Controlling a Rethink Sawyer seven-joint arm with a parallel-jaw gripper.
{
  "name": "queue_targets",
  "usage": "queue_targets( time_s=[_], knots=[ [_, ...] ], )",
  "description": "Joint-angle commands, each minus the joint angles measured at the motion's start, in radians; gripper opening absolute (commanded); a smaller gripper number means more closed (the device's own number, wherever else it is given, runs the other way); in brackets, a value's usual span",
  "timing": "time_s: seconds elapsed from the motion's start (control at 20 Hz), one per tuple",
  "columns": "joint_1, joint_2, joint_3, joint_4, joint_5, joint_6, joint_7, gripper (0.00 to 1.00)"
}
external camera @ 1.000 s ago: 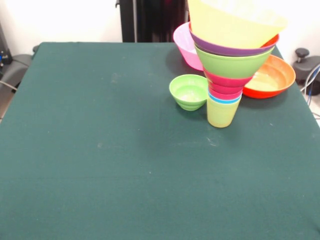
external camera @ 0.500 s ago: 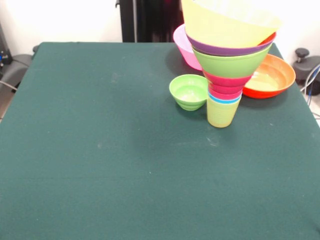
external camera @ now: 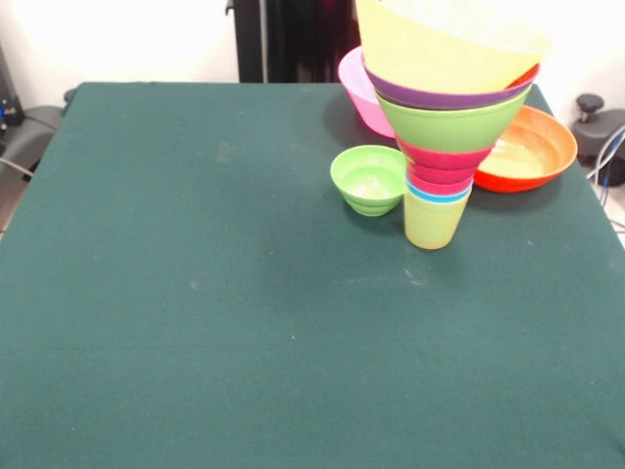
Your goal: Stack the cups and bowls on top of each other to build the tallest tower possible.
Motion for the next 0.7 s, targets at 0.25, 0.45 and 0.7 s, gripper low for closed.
queue_targets(
  time_s=[0.25, 0.45, 0.7],
  knots=[
    [0.07, 0.069, -0.044, -0.039, 0.023, 0.038, 0.145, 0.0],
    [0.075, 0.06, -0.045, -0.023, 0.017, 0.031, 0.156, 0.0],
    [0.065, 0.061, -0.041, -0.02, 0.006, 0.028, 0.156, 0.0]
  ],
)
